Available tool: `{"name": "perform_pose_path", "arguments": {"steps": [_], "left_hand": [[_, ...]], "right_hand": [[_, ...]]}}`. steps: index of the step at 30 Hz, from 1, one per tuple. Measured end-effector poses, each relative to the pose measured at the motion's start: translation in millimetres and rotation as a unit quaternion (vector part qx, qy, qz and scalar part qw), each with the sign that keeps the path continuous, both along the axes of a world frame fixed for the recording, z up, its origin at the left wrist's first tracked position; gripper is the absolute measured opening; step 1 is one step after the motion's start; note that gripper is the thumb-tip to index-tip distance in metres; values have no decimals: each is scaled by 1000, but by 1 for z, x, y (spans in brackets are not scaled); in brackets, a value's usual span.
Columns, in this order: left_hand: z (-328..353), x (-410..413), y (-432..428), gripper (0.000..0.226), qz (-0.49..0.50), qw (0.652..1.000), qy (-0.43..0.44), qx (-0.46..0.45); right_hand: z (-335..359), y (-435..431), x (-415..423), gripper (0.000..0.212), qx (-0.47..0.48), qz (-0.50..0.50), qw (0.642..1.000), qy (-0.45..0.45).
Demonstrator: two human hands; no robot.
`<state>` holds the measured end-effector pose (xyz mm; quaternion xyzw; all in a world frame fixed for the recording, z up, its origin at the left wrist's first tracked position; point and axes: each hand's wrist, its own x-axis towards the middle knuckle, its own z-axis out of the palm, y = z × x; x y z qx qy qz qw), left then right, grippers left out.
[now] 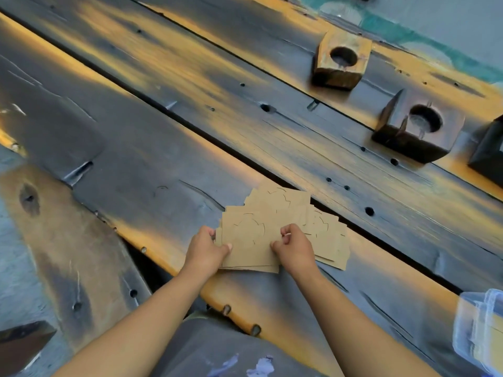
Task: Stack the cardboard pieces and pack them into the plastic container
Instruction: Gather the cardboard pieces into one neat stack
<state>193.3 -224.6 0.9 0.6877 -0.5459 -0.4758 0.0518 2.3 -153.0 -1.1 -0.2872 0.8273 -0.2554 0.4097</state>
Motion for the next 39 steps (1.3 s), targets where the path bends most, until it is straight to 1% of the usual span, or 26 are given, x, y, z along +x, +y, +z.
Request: {"name": "perform_pose_path", "arguments": {"steps": [4,9,14,16,19,21,23,27,30,33,37,39], "left_hand": [[-8,-3,-23,33,-13,1000,-8,-7],[-22,-5,-34,31,-58,998,-26,1],[-29,-3,-40,33,-66,997,-19,16],[-30,0,-42,35,-66,997,-19,19],[-30,6,-45,47,-74,997,-23,29],[-29,7,-46,55,-74,996,-14,48],[-28,4,-46,57,-69,995,1,72],[-25,-4,-48,54,-47,992,30,112],[-23,-7,-53,40,-46,993,25,107],[-22,-12,-60,32,-58,992,45,102],[-20,-28,-73,39,-103,991,41,74],[-18,-39,-82,39,-122,990,35,63]], "right_hand": [[-2,-21,5,21,16,-3,1000,20],[-10,-28,11,24,53,-42,998,7],[-13,-29,11,27,57,-49,997,11],[-13,-27,12,28,53,-49,997,19],[-13,-23,11,27,48,-53,997,31],[-14,-21,12,29,56,-60,996,18],[-14,-21,13,32,64,-65,996,2],[-13,-24,15,32,65,-67,996,-3],[-13,-22,13,32,64,-74,995,-9],[-14,-20,7,30,66,-94,993,-21],[-15,-23,-5,36,59,-128,990,-23],[-13,-27,-14,36,50,-145,988,-19]]}}
